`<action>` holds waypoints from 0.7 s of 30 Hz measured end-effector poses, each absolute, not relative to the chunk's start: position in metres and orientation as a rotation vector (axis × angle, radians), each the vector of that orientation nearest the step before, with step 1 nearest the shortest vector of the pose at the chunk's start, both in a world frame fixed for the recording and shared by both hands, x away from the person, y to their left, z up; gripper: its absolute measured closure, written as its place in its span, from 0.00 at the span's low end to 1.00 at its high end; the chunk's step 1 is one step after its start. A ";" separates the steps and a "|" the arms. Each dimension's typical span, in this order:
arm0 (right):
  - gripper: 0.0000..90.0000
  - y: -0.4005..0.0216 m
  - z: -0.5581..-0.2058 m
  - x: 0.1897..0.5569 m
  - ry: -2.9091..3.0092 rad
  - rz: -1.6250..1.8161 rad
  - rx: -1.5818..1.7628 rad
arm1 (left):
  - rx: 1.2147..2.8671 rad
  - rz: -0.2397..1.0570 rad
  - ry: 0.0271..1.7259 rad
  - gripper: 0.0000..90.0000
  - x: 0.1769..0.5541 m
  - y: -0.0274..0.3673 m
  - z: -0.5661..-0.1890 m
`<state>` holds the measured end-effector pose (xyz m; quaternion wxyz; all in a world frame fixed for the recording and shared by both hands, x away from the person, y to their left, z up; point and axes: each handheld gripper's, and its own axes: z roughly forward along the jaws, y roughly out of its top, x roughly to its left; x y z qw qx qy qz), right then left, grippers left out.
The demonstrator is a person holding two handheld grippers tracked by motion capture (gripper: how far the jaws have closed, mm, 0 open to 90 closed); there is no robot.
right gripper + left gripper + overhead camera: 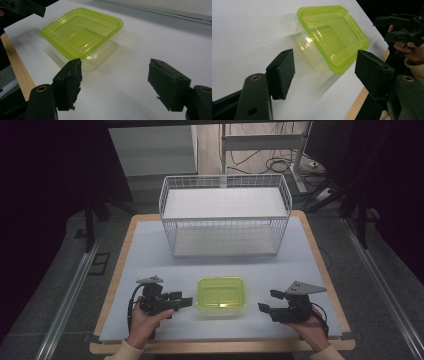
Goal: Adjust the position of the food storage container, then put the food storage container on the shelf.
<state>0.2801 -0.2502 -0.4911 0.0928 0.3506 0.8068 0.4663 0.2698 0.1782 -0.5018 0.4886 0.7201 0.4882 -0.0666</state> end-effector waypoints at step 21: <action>0.38 -0.231 -0.484 0.307 2.465 1.534 1.281 | 1.684 -0.298 1.230 0.37 0.285 0.175 -0.507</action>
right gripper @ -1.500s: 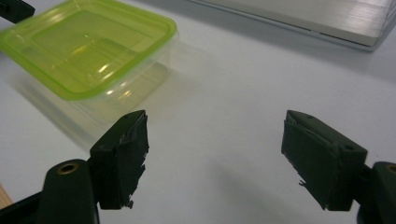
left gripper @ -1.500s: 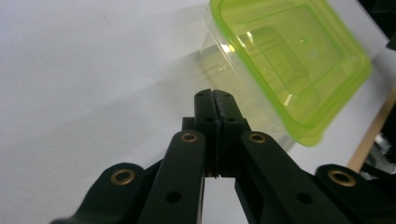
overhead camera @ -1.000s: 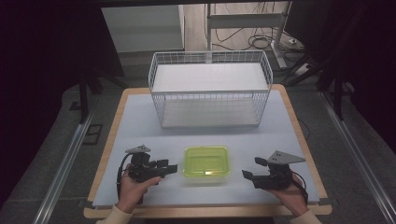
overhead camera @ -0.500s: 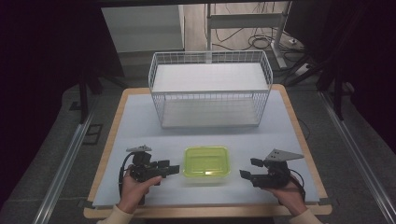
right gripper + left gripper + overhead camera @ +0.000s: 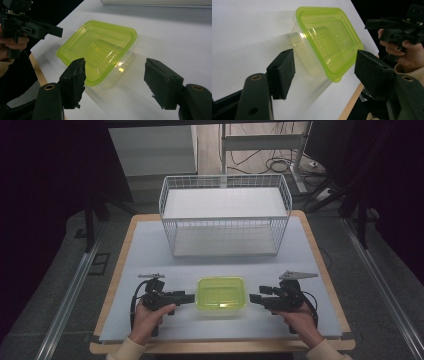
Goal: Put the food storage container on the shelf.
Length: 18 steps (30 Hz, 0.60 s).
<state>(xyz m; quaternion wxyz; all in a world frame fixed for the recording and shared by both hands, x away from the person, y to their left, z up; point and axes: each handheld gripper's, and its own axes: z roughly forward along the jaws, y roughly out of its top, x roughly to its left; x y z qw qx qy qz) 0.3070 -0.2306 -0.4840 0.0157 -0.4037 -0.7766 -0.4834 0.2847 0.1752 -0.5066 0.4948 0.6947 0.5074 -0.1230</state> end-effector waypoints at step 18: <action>0.51 -0.217 -0.502 0.336 -2.225 -1.376 -1.355 | 1.661 -0.381 1.289 0.43 0.306 0.167 -0.518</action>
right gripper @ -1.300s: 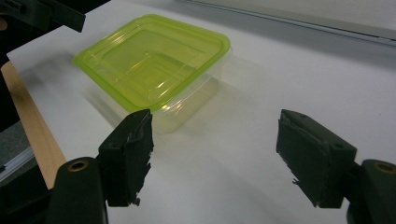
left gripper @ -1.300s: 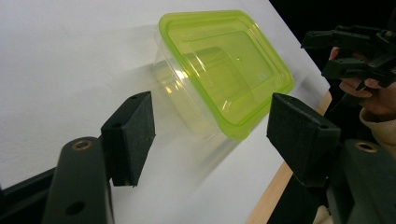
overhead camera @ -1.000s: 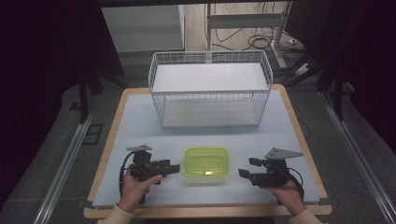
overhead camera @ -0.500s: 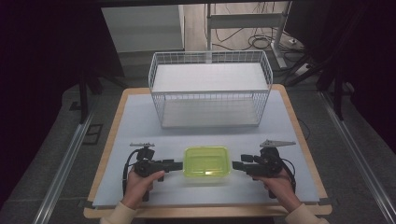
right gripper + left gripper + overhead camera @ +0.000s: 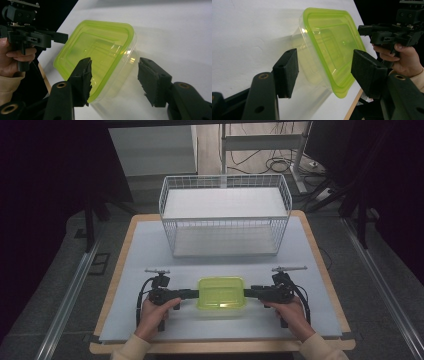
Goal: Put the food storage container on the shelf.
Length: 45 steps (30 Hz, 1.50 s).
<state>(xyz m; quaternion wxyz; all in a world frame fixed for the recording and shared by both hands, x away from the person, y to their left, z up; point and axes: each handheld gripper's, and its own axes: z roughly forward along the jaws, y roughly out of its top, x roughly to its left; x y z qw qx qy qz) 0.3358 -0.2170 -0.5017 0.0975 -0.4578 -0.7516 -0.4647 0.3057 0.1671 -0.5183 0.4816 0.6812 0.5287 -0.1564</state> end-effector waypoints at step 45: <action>0.90 -0.215 -0.504 0.341 -2.028 -1.338 -1.327 | 1.644 -0.469 1.227 0.91 0.302 0.161 -0.519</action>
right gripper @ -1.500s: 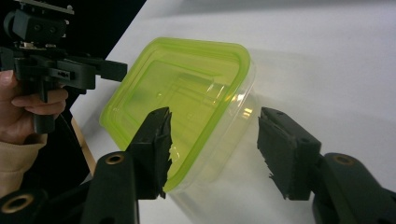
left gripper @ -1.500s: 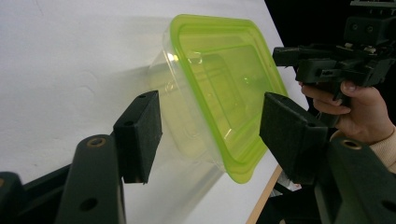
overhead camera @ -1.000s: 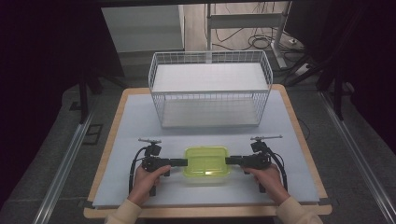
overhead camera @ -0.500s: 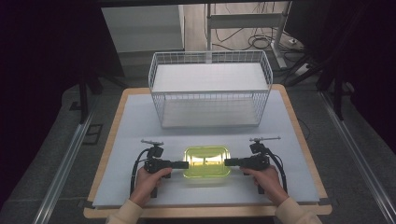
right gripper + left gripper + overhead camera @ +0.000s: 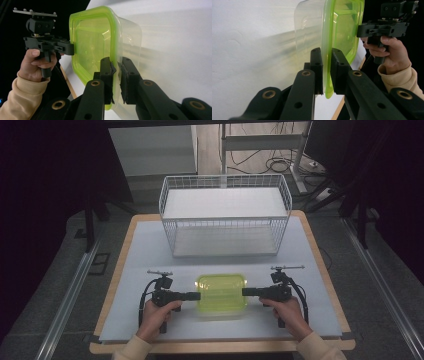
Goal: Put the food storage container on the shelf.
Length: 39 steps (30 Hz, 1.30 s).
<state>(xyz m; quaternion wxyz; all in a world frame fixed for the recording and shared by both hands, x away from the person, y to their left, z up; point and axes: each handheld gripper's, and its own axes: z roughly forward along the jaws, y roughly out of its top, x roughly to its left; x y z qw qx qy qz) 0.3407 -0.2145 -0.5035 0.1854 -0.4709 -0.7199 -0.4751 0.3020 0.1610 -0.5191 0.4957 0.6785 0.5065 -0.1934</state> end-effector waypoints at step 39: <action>0.90 -0.217 -0.457 0.337 -2.108 -1.509 -1.261 | 1.659 -0.338 1.138 0.91 0.303 0.158 -0.465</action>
